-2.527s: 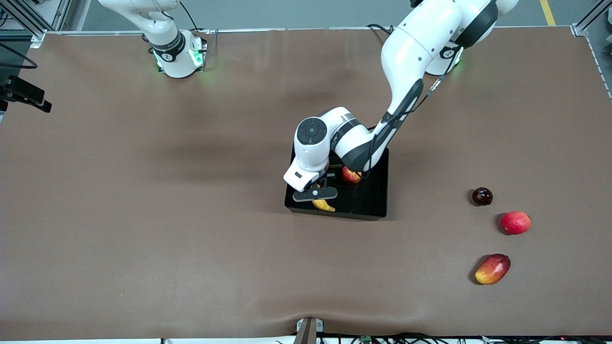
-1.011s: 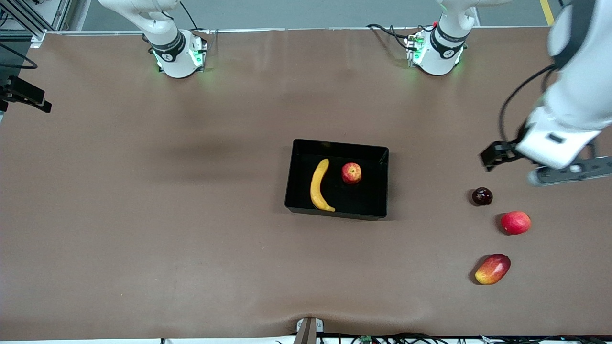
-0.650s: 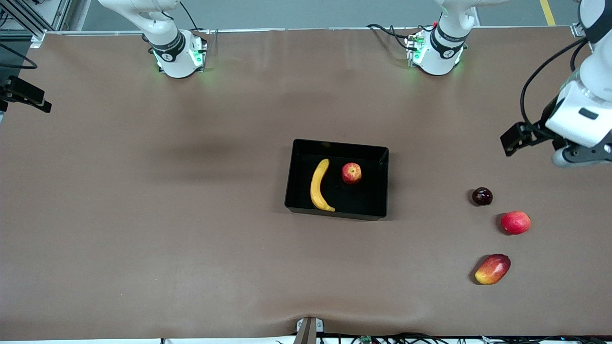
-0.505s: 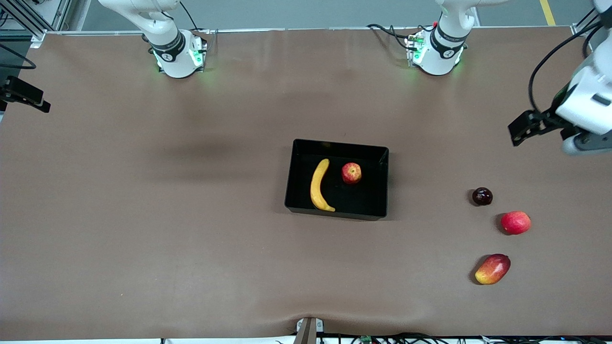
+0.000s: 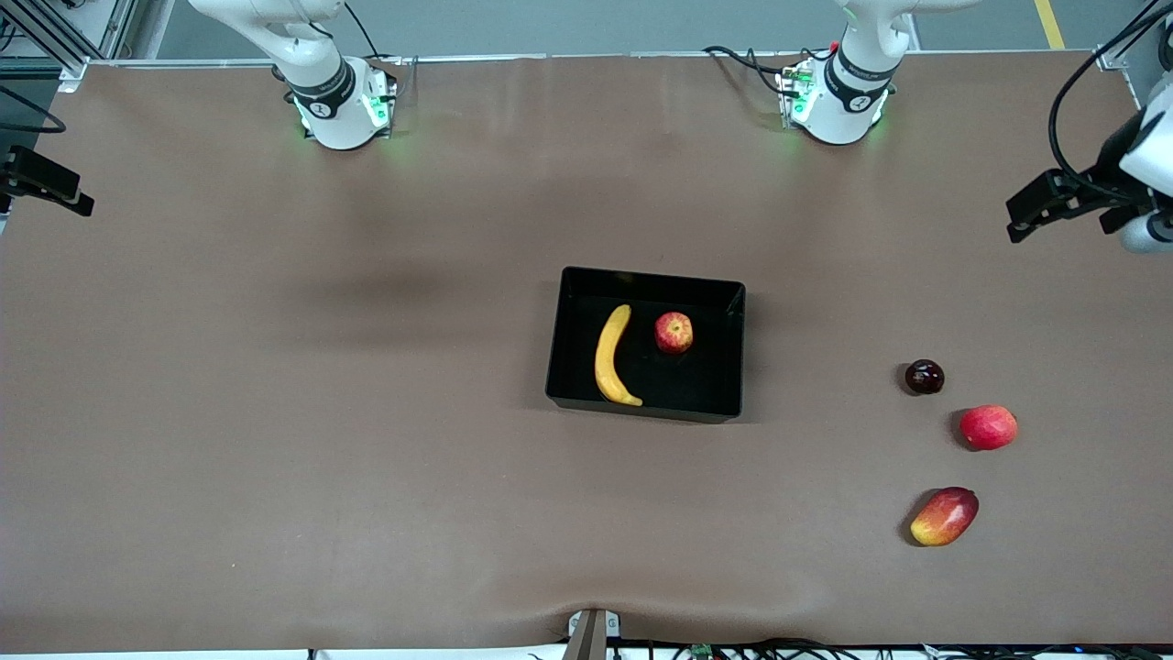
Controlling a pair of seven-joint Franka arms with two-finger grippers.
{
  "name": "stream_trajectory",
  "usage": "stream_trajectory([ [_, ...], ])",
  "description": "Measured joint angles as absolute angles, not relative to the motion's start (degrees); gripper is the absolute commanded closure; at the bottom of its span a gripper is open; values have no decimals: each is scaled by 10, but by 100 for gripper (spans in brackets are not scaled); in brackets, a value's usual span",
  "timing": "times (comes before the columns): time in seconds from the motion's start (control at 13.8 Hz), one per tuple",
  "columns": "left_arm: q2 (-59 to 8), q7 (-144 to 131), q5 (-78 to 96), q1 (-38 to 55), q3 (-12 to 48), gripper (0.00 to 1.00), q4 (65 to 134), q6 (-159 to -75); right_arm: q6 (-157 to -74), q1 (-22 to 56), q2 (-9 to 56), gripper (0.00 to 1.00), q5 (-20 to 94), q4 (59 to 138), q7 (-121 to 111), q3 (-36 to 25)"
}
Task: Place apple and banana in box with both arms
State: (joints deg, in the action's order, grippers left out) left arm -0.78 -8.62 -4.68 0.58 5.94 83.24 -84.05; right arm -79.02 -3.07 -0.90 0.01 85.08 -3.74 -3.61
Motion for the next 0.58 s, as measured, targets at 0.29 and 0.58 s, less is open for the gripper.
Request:
stream_trajectory([
  [0.29,16,-86,-29,9,59,0,845,-831,-790,-31,-9,0,0,851,-38,-36],
  [0.58,13,-66,-23,6,54,0,849,-832,-790,-31,-9,0,0,851,-38,-36],
])
